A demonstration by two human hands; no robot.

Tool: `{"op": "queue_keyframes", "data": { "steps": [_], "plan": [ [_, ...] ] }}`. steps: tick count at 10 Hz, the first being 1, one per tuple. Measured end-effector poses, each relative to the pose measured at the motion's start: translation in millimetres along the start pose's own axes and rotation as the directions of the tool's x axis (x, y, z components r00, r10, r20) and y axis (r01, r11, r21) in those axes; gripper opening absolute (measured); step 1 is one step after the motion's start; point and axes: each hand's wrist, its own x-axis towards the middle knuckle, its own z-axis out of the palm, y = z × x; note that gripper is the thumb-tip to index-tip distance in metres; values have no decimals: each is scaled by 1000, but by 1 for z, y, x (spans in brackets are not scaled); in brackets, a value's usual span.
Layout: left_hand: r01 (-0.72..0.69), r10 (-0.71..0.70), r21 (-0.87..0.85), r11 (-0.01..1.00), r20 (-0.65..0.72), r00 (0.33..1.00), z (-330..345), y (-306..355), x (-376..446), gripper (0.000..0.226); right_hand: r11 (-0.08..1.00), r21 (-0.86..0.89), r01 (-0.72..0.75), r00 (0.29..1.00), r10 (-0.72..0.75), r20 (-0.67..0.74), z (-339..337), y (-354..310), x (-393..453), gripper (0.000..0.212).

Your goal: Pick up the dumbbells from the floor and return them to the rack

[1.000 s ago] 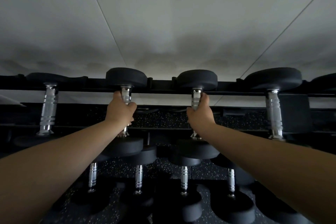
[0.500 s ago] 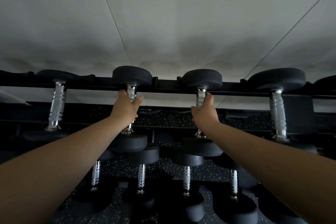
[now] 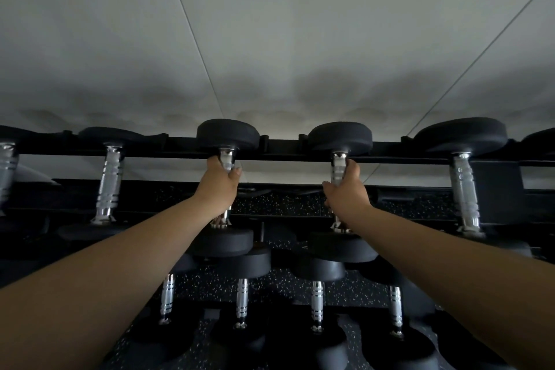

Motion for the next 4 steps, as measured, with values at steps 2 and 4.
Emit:
{"op": "queue_keyframes", "data": {
  "steps": [2, 4],
  "plan": [
    [-34, 30, 62, 997, 64, 998, -9, 2, -10, 59, 999, -43, 30, 1000, -30, 9, -5, -3, -6, 69],
    [-95, 92, 26, 995, 91, 992, -21, 6, -30, 69, 993, -76, 90, 996, -91, -10, -13, -1, -22, 82]
  ]
}}
